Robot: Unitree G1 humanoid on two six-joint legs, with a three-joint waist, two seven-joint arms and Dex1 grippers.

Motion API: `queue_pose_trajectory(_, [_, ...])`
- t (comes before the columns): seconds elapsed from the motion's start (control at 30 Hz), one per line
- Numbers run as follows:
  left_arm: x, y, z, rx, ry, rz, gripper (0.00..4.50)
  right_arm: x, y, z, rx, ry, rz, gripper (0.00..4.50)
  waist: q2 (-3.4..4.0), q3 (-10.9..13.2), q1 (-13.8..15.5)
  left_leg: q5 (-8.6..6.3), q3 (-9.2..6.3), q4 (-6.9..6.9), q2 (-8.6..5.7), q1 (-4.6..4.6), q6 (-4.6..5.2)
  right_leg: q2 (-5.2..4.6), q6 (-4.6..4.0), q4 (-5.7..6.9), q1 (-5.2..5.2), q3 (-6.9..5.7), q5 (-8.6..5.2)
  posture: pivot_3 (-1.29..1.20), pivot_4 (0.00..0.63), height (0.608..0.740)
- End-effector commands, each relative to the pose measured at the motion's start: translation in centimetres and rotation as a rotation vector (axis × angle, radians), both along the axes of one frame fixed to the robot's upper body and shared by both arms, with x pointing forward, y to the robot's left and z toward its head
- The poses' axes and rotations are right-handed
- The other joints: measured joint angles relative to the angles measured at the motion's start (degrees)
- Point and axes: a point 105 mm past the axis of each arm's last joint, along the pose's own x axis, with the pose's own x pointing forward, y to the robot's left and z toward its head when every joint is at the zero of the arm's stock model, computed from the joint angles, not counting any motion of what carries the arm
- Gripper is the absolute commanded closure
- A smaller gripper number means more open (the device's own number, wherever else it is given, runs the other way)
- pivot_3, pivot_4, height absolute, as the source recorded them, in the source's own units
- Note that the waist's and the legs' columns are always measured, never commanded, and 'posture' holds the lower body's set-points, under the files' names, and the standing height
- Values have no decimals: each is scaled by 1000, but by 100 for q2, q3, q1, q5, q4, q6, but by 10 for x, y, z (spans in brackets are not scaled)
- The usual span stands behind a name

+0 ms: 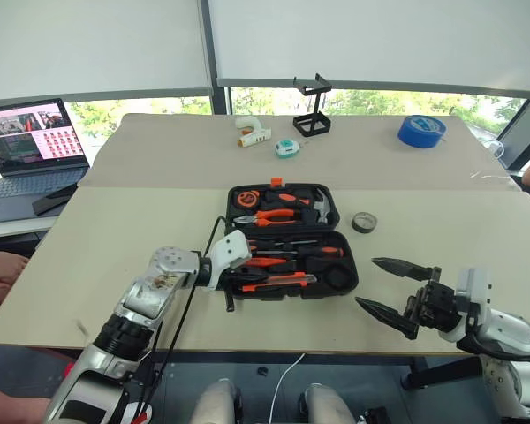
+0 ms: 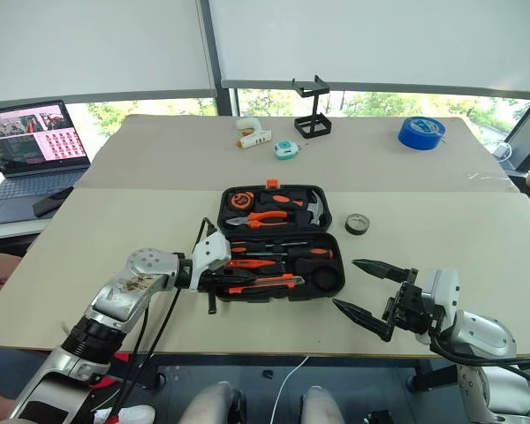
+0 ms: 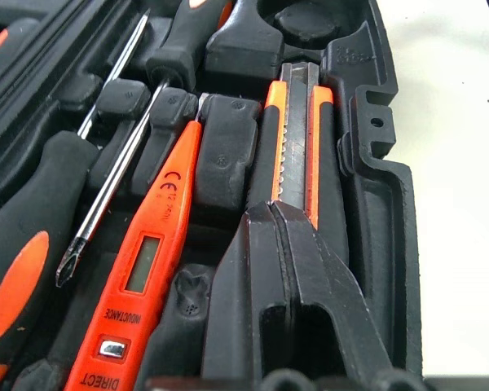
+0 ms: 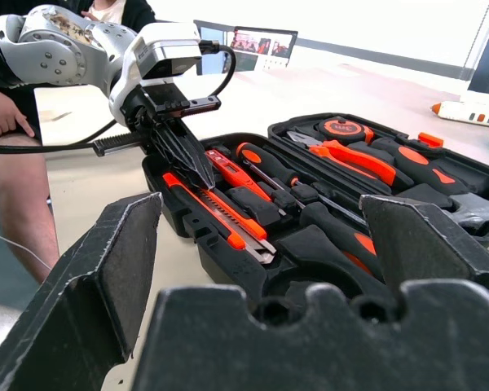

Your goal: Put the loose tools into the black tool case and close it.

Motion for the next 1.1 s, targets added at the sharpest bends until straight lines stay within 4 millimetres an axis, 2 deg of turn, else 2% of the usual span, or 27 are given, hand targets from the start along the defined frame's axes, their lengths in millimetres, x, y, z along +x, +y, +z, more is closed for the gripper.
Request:
queue_pose_trajectory(0.03, [-10, 15, -22, -11, 35, 34, 4493, 0, -6, 9, -12, -47, -26, 0, 0, 0, -10, 0, 0, -3, 1, 0, 0, 0, -2, 0, -1, 0, -1, 0, 150, 740])
queue_pose_trajectory(0.17, [1, 25, 26, -245, -163, 81, 4493, 2, -23, 12, 17, -54, -116, 0, -10, 10, -26, 0, 4, -22, 3, 0, 0, 0, -8, 0, -14, 14, -3, 0, 150, 740])
queue_pose_trajectory(0.23, [-7, 35, 61, -411, -244, 75, 3973, 3, -44, 13, 46, -55, -219, 0, -30, 32, -16, 0, 3, -24, 4, -7, 0, 1, -9, 0, -22, 10, -3, 0, 150, 740])
queue_pose_trajectory(0.27, [-10, 41, 73, -452, -270, 84, 3851, 3, -54, 12, 49, -56, -262, 0, -46, 45, -14, 0, 3, -25, 5, -10, 0, 1, -9, 0, -25, 10, -3, 0, 150, 740])
queue_pose_trajectory(0.3, [-13, 50, 80, -471, -275, 105, 3418, 3, -66, 9, 50, -50, -323, 0, -57, 54, -14, 0, 3, -25, 9, -19, 0, -1, -9, -2, -32, 9, -3, 0, 150, 740])
queue_pose_trajectory(0.33, [-16, 56, 83, -472, -275, 120, 3078, 2, -74, 7, 49, -46, -359, 0, -67, 60, -13, 0, 3, -25, 11, -26, 0, -3, -9, -4, -38, 9, -3, 0, 150, 740])
queue_pose_trajectory(0.43, [-30, 90, 86, -495, -269, 197, 1918, -4, -109, -6, 22, -41, -544, 0, -68, 61, -18, -1, 6, -32, 9, -29, 1, -12, -7, -15, -38, 9, -3, 0, 150, 740])
queue_pose_trajectory(0.57, [-40, 124, 82, -484, -267, 297, 620, -11, -128, -19, -19, -29, -654, 0, -66, 66, -26, -3, 10, -49, 8, -26, 4, -16, -5, -24, -41, 9, -6, 0, 150, 740])
queue_pose_trajectory(0.6, [-42, 132, 82, -484, -265, 321, 144, -11, -129, -21, -39, -24, -665, 0, -66, 67, -27, -3, 11, -49, 8, -25, 3, -16, -5, -22, -41, 8, -6, 0, 150, 740])
queue_pose_trajectory(0.63, [-45, 137, 80, -475, -253, 324, 39, -8, -129, -21, -59, -17, -671, 0, -66, 68, -28, -3, 11, -49, 8, -24, 3, -16, -7, -23, -41, 9, -6, 0, 150, 740])
queue_pose_trajectory(0.7, [-48, 139, 79, -473, -237, 316, 39, 0, -128, -19, -83, -12, -667, 0, -68, 69, -33, -2, 10, -49, 9, -21, 3, -15, -11, -23, -40, 9, -9, 0, 150, 740])
queue_pose_trajectory(0.8, [-50, 132, 85, -496, -251, 277, 39, 21, -118, -6, -120, -10, -599, 0, -63, 76, -58, -3, 17, -49, 9, -20, 3, -19, -28, -23, -42, 13, -19, 0, 150, 740])
queue_pose_trajectory(0.83, [-50, 128, 86, -505, -247, 262, 39, 30, -114, -2, -143, 3, -564, 0, -64, 80, -77, -2, 20, -49, 9, -19, 3, -20, -30, -22, -43, 16, -20, 0, 150, 740])
queue_pose_trajectory(0.9, [-47, 116, 88, -506, -266, 228, 39, 67, -95, 14, -268, 38, -438, 0, -66, 88, -120, -2, 22, -49, 8, -17, 3, -20, -26, -21, -43, 22, -17, 0, 150, 740])
queue_pose_trajectory(0.97, [-42, 107, 89, -512, -280, 217, 39, 94, -83, 26, -379, 53, -370, 0, -53, 113, -167, -2, 32, -48, 2, -7, 4, -16, -23, -21, -45, 44, -3, 0, 150, 740])
queue_pose_trajectory(1.1, [-43, 88, 88, -521, -251, 154, 39, 125, -60, 28, -550, 133, -233, 0, -87, 109, -128, 3, 20, -68, -1, -27, 11, 12, -14, -21, -72, 45, 5, 0, 150, 740])
